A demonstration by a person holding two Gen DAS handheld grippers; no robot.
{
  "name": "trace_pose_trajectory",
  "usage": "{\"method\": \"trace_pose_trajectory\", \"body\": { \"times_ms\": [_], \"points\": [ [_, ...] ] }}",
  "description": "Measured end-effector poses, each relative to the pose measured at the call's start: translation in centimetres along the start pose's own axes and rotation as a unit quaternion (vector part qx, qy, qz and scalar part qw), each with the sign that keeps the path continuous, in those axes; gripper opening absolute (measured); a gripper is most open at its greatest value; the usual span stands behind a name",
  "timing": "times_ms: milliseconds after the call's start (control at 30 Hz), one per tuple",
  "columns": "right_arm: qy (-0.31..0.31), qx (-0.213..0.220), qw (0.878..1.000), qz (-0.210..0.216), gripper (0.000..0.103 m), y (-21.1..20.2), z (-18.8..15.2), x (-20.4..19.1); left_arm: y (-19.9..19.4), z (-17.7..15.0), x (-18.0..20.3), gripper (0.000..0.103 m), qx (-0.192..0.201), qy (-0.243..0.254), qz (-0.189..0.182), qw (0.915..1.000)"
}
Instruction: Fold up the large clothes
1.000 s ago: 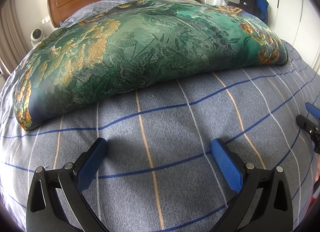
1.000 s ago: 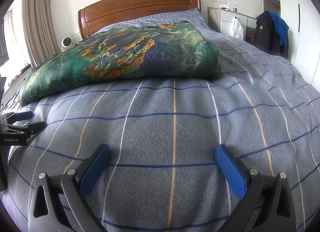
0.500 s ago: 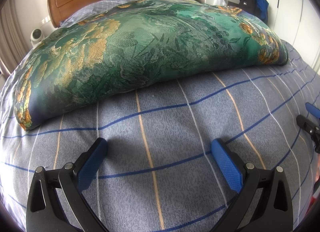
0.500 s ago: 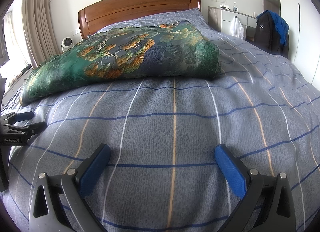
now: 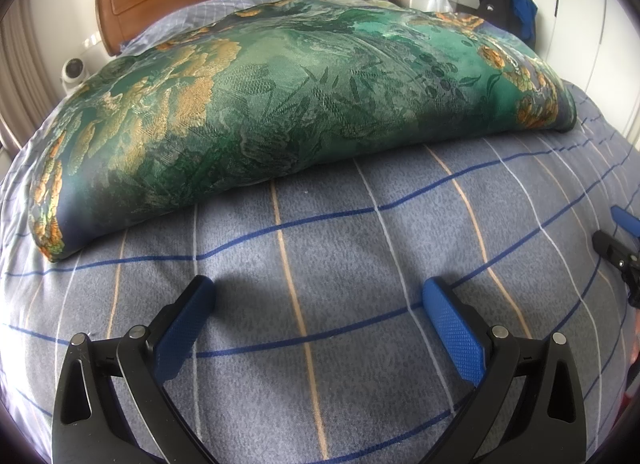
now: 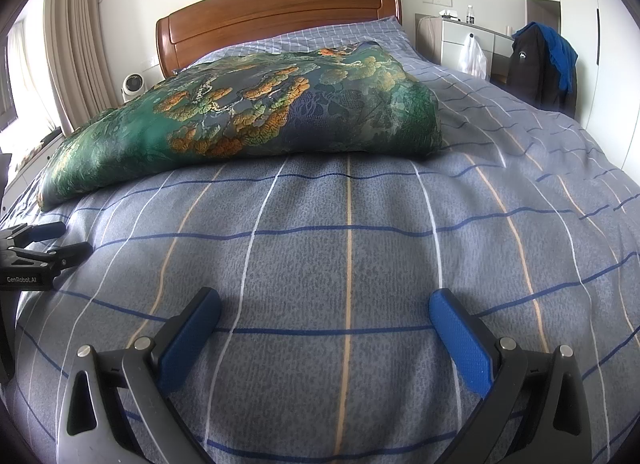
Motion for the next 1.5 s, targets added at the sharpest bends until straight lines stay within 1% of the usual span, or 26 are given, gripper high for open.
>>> {"method": "trace_pose_trajectory", "body": {
  "times_ms": [167,267,300,400,500,533,567,633,667,700,733,767,833,867,933,1000,1033,1100,1167,1233,1267,1333,1367,1400,1433,1500],
  "points": [
    [0.000,0.000,1.000,0.000,0.103,0.0,0.0,0.0,0.0,0.0,0.0,0.103,0.001,0.000,0.000,1.0000],
    [0.001,0.000,1.000,0.001,0.103,0.0,0.0,0.0,0.1,0.2,-0.5,0.103,-0.010,-0.009,-0.014,0.9998],
    [0.001,0.000,1.000,0.002,0.103,0.0,0.0,0.0,0.2,0.4,-0.7,0.103,-0.019,-0.012,-0.018,0.9996],
    [0.002,-0.004,1.000,0.005,0.103,-0.1,0.1,0.1,0.1,0.6,-1.1,0.103,-0.071,-0.034,-0.021,0.9967],
    [0.007,-0.011,1.000,0.014,0.103,-0.4,0.4,0.4,-0.7,0.6,-0.7,0.103,-0.139,-0.024,-0.020,0.9898],
    [0.013,-0.011,1.000,0.020,0.103,-0.7,0.6,0.6,-1.4,0.8,-0.5,0.101,-0.146,-0.024,-0.024,0.9887],
    [0.030,-0.004,0.999,0.033,0.103,-1.3,0.8,1.2,-3.0,1.7,-0.2,0.101,-0.134,-0.031,-0.045,0.9895],
    [0.064,0.010,0.997,0.052,0.103,-2.2,1.3,2.4,-6.2,4.6,0.6,0.102,-0.077,-0.026,-0.078,0.9936],
    [0.085,0.015,0.995,0.058,0.103,-2.4,1.5,3.3,-7.2,6.2,0.9,0.103,-0.052,-0.017,-0.078,0.9955],
    [0.103,0.016,0.993,0.060,0.103,-2.5,1.7,4.2,-8.1,8.8,1.3,0.103,-0.020,-0.005,-0.069,0.9974],
    [0.118,0.015,0.991,0.063,0.103,-2.4,1.9,4.9,-8.3,11.5,1.5,0.103,0.003,0.003,-0.061,0.9981],
    [0.138,0.015,0.988,0.069,0.103,-2.2,2.2,5.7,-8.1,13.3,1.6,0.103,0.013,0.006,-0.057,0.9983],
    [0.158,0.017,0.984,0.081,0.103,-2.0,2.8,6.5,-5.6,18.9,1.1,0.103,0.033,-0.008,-0.040,0.9986],
    [0.164,0.017,0.982,0.089,0.103,-1.7,3.3,6.8,-4.2,20.5,0.7,0.103,0.031,-0.019,-0.035,0.9988],
    [0.163,0.017,0.982,0.097,0.103,-1.4,3.9,7.0,0.5,24.7,-0.4,0.102,0.009,-0.044,-0.018,0.9988],
    [0.162,0.017,0.981,0.103,0.103,-1.0,4.7,7.2,4.7,27.1,-1.3,0.102,-0.018,-0.060,0.004,0.9980],
    [0.164,0.016,0.981,0.105,0.103,-0.9,4.9,7.4,6.7,27.5,-1.7,0.100,-0.036,-0.063,0.005,0.9973],
    [0.172,0.016,0.979,0.109,0.103,-0.8,5.0,7.6,8.6,26.3,-2.0,0.099,-0.056,-0.068,0.011,0.9961],
    [0.181,0.018,0.977,0.114,0.103,-0.9,5.1,8.1,8.6,23.4,-1.2,0.099,-0.071,-0.075,-0.006,0.9946],
    [0.190,0.022,0.974,0.120,0.103,-1.0,5.2,8.7,7.5,20.3,-0.6,0.100,-0.082,-0.069,-0.017,0.9941],
    [0.196,0.022,0.973,0.123,0.103,-0.8,5.2,9.1,6.3,18.1,-0.1,0.100,-0.080,-0.055,-0.016,0.9951],
    [0.208,0.020,0.970,0.127,0.103,-0.3,5.3,9.8,3.9,14.9,1.1,0.100,-0.073,-0.019,-0.017,0.9970],
    [0.219,0.021,0.967,0.132,0.103,0.1,5.5,10.3,2.9,13.8,1.8,0.101,-0.072,-0.003,-0.020,0.9972],
    [0.232,0.023,0.963,0.137,0.103,0.4,5.7,10.6,1.5,12.5,2.8,0.101,-0.076,0.016,-0.033,0.9964],
    [0.244,0.026,0.959,0.144,0.103,0.8,5.9,10.9,0.3,11.9,3.6,0.101,-0.079,0.027,-0.046,0.9954],
    [0.285,0.031,0.942,0.176,0.103,2.4,6.6,11.5,-1.4,12.1,5.3,0.101,-0.082,0.037,-0.080,0.9928]
  ]
}}
Point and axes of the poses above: each gripper's, at about its wrist camera, not at the fingertips, and y roughly the way its jaws point, x to its right, z to its top, the point moved 4 cm from there along y, roughly the way its jaws point, and after that the axes turned 7 degrees about -y, right-handed, at the moved point
